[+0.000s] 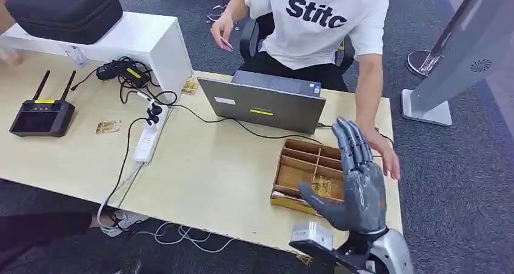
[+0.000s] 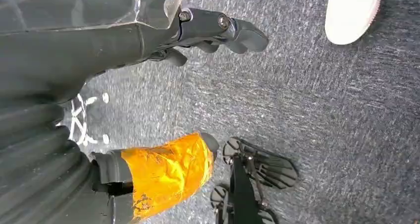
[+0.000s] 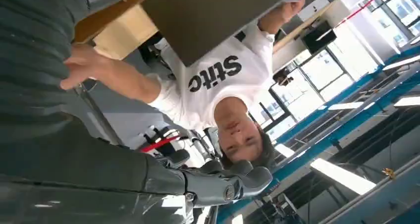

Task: Pass the card to the sensor for recognition and then transmit it.

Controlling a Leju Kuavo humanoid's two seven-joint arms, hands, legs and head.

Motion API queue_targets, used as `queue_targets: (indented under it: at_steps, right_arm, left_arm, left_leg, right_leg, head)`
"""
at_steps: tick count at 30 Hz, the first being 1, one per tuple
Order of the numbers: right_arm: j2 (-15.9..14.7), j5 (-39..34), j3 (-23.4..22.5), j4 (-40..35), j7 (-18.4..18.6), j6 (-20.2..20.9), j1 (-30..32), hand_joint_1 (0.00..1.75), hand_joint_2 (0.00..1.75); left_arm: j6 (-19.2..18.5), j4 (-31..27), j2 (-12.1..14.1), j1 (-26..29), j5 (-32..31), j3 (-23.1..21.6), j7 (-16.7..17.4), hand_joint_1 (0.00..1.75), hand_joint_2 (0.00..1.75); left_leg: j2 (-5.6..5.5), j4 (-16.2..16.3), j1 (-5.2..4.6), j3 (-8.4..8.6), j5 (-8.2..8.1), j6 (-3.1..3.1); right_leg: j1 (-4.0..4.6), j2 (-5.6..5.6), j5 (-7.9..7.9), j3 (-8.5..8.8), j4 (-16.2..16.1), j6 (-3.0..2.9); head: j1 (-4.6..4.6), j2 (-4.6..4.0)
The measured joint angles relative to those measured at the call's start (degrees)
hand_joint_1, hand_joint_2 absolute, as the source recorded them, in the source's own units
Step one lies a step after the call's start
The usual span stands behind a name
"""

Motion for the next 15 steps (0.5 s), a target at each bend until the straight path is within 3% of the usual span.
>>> queue_targets:
  at_steps: [5,9,15]
  right_arm:
    - [-4.03,6.82,0.26,-2.88,-2.71,-8.25,10.5,0.0,1.75]
    - [-8.13,15.54,2.69,-3.49,1.84,-10.95,14.99,0.0,1.75]
    - [-12.63,23.08,8.03,1.14,9.18,-11.36,15.19,0.0,1.75]
  left_arm:
    - [0.5,0.0,-0.7,0.2,0.63,1.68,-0.15,0.0,1.75]
    - [0.48,0.0,-0.96,0.15,0.41,2.95,-0.35,0.0,1.75]
    - [-0.11,0.0,-0.98,-0.02,-0.88,3.98,-0.35,0.0,1.75]
  left_leg:
    - [-0.02,-0.01,0.01,-0.01,-0.03,-0.02]
    - [0.03,-0.02,0.0,-0.01,-0.06,-0.02]
    - [0.03,-0.02,0.0,0.02,-0.05,-0.02]
  right_leg:
    - [0.0,-0.01,-0.04,-0.01,0.0,0.02]
    - [0.0,0.03,-0.07,-0.01,0.0,0.0]
    - [0.0,0.03,-0.06,0.04,0.0,0.01]
  head:
    - [-0.02,0.0]
    - [-0.02,0.0]
    - [-0.02,0.0]
